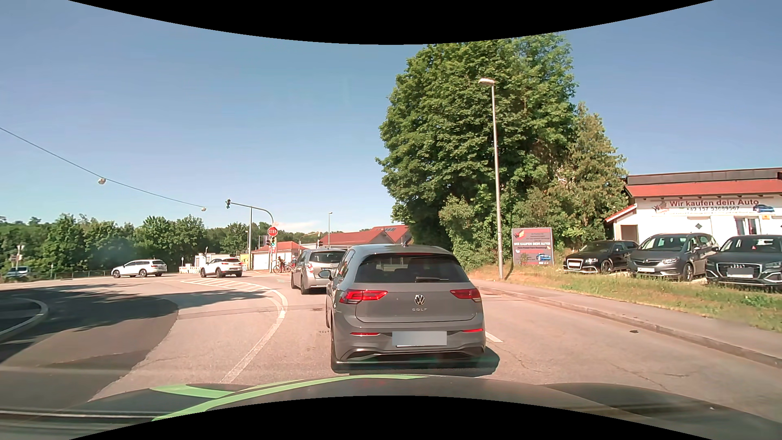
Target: Follow the waypoints while adhering to traffic rules and regulations
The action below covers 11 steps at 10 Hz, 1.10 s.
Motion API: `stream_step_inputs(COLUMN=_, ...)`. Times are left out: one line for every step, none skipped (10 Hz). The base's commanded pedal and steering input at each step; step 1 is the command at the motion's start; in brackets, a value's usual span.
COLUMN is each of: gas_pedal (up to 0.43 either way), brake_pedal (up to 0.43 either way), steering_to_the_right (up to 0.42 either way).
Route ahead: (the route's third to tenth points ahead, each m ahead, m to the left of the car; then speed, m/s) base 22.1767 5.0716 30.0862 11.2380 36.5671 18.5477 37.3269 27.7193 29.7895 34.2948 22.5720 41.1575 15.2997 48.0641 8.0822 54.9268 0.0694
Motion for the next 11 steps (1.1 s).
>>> stream_step_inputs(gas_pedal=0.0, brake_pedal=0.0, steering_to_the_right=-0.031)
stream_step_inputs(gas_pedal=0.0, brake_pedal=0.0, steering_to_the_right=-0.031)
stream_step_inputs(gas_pedal=0.0, brake_pedal=0.0, steering_to_the_right=-0.031)
stream_step_inputs(gas_pedal=0.0, brake_pedal=0.0, steering_to_the_right=-0.031)
stream_step_inputs(gas_pedal=0.02, brake_pedal=0.0, steering_to_the_right=-0.031)
stream_step_inputs(gas_pedal=0.039, brake_pedal=0.0, steering_to_the_right=-0.031)
stream_step_inputs(gas_pedal=0.13, brake_pedal=0.0, steering_to_the_right=-0.031)
stream_step_inputs(gas_pedal=0.138, brake_pedal=0.0, steering_to_the_right=-0.031)
stream_step_inputs(gas_pedal=0.15, brake_pedal=0.0, steering_to_the_right=-0.031)
stream_step_inputs(gas_pedal=0.169, brake_pedal=0.0, steering_to_the_right=-0.031)
stream_step_inputs(gas_pedal=0.228, brake_pedal=0.0, steering_to_the_right=-0.031)
